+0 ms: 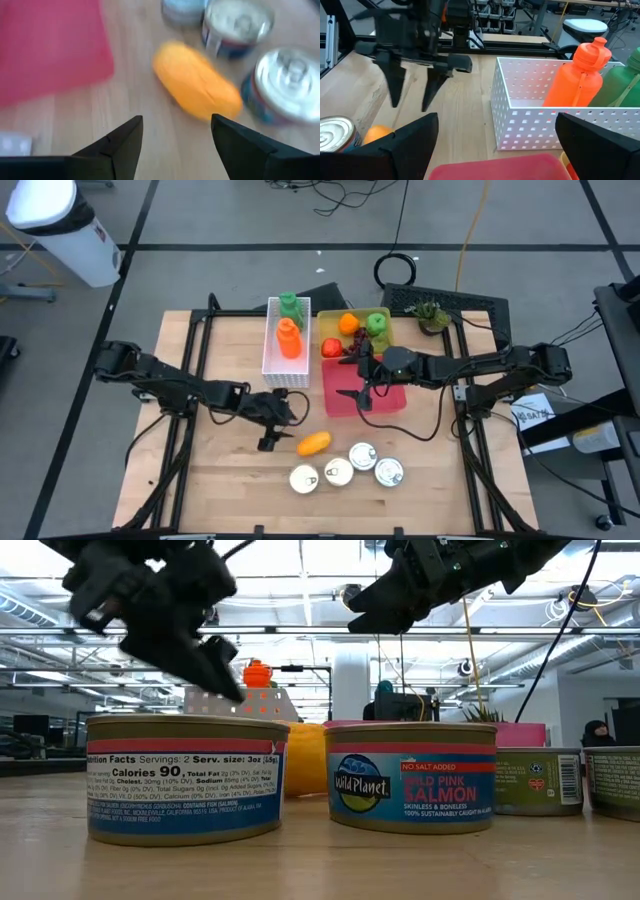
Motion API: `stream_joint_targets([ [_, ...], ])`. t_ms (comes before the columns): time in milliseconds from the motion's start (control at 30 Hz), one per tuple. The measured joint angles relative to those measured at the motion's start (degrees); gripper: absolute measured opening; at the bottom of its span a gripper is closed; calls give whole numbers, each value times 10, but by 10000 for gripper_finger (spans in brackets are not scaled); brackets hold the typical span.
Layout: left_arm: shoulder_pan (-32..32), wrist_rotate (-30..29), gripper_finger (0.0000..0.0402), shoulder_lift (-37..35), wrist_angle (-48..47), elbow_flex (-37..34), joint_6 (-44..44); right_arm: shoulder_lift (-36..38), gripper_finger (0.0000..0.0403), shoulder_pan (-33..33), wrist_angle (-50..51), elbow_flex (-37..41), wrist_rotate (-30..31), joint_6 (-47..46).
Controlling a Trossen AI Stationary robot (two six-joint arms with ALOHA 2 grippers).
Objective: Pick & Place Food Item
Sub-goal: Put the yellow mango into the yellow bin
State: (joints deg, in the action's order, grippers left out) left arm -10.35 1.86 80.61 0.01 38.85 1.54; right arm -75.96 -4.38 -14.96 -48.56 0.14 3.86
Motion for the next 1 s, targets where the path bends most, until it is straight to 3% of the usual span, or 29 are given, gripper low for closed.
stream_joint_targets([
  [133, 0, 26, 243, 9, 84, 1, -26, 0, 380, 0, -1, 0, 0, -1],
  [233, -1, 41, 243, 20, 96, -1, -29, 0, 380, 4, 3, 0, -1, -4],
  [433, 0, 2, 243, 15, 102, 0, -13, -53, 380, 67, 3, -10, -4, -17],
  [567, 8, -47, 243, 14, 104, 0, -3, -112, 380, 123, 10, -80, -3, -53],
  [667, 20, -81, 243, 5, 107, 0, 14, -170, 380, 149, 75, -151, 5, -83],
  [833, 38, -77, 243, -46, 125, 0, 13, -272, 380, 178, 226, -249, 83, -114],
  [1000, 40, -79, 243, -110, 124, 0, 18, -345, 380, 188, 280, -311, 87, -145],
])
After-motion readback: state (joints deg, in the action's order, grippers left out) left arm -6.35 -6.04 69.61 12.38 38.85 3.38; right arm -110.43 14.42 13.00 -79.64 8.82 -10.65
